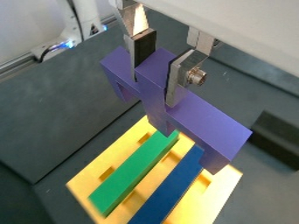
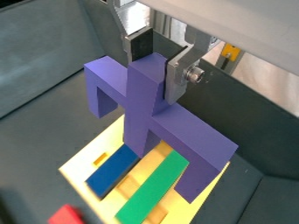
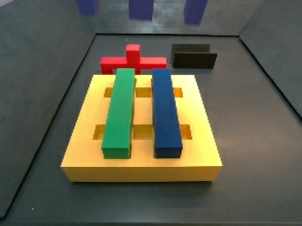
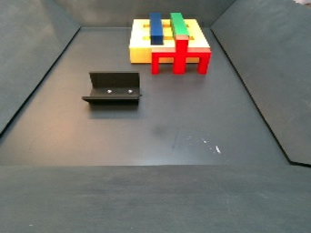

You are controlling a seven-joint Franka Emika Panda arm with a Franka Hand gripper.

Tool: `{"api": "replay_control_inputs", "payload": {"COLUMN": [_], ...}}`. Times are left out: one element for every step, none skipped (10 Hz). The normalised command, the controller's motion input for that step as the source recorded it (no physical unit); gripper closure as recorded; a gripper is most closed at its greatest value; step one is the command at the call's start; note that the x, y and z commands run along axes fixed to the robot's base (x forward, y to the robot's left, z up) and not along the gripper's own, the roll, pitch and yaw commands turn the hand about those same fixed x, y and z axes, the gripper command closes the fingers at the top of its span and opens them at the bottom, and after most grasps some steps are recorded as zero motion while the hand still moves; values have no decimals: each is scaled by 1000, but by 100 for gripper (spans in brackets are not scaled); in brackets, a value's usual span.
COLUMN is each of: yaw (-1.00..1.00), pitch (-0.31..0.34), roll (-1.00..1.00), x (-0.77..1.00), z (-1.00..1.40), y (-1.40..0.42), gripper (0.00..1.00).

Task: Pick up the purple object. Move up. Place the purple object on the fixture. Regrasp the purple object. Move to above the board. Insert the purple object.
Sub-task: Insert the purple object.

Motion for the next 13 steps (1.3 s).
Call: {"api": "replay_control_inputs", "payload": {"yaw": [51,143,103,106,146,194,217,189,177,117,0,0,-180], "pitch": [119,16,-39,-64,-61,-59,-69,-129,-140,-64,-151,-154,-20], "roll": [-217,-380,-500,-500,-500,-500,-473,-246,-66,0,0,4,63], "x": [0,0,0,0,0,0,20,0,197,297,-69,0,263], "z": [-366,-180,0,9,11,0,-129,-680,-931,-1000,-960,-829,-769], "y": [-823,-537,-186,-140,-154,-151,0,277,300,151,-337,-560,-240], "gripper": [100,100,100,100,100,100,100,100,100,100,100,100,100]}}
